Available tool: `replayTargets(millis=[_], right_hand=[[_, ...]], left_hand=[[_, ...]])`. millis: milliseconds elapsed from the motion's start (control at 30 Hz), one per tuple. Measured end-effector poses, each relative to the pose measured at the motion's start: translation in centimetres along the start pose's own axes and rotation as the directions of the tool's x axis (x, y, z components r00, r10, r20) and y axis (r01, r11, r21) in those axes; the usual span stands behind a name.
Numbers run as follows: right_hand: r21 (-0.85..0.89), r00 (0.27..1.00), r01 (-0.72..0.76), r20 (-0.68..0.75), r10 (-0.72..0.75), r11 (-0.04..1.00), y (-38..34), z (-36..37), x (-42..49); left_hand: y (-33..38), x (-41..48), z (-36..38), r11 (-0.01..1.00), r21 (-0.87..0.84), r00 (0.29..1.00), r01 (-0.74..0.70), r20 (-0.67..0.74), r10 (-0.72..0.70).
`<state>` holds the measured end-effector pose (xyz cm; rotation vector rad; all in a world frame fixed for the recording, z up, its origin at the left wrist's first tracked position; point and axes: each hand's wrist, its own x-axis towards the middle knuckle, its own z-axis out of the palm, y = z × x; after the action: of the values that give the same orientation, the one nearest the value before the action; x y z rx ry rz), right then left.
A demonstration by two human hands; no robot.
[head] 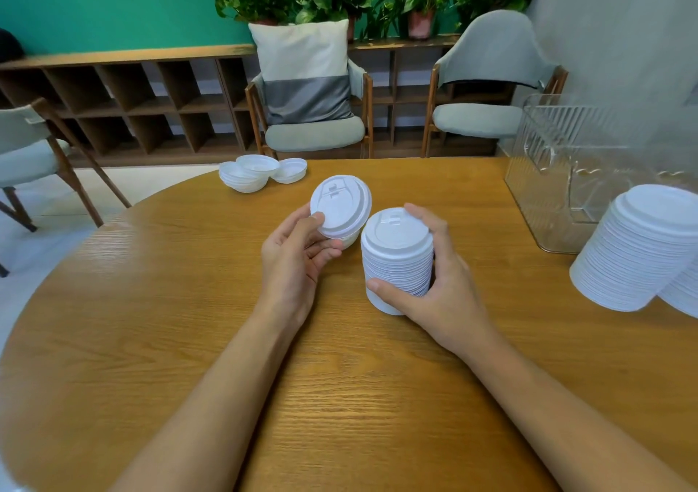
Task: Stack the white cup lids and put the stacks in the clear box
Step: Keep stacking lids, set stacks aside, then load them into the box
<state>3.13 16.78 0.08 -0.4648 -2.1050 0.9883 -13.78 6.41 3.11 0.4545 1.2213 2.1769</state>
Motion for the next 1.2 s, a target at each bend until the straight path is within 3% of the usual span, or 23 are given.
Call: replayTargets(millis=[367, 700, 900, 1200], right_hand=[[0.0, 1.0, -0.003, 0.012, 0.003, 1.0, 0.3, 0.1, 0.3], [0.056, 1.0, 0.006, 0.002, -0.006, 0.998, 0.4, 0.2, 0.8], [0.047, 0.999, -0.022, 0.027, 0.021, 0.999, 0.3, 0.2, 0.9], [0.046, 0.999, -0.018, 0.029, 0.017, 0.999, 0.3, 0.2, 0.7]], left_hand=[[0.0, -0.1, 0.0, 0.999, 0.012, 0.983, 0.045, 0.177, -0.046], [-0.6, 0.4, 0.1, 0.98, 0.165, 0.967, -0.111, 0.247, 0.068], [-0.9, 0.5, 0.2, 0.971, 0.209, 0.964, -0.117, 0.259, 0.061], [-0.8, -0.2, 0.5, 0.889, 0.373, 0.951, -0.265, 0.251, 0.178]])
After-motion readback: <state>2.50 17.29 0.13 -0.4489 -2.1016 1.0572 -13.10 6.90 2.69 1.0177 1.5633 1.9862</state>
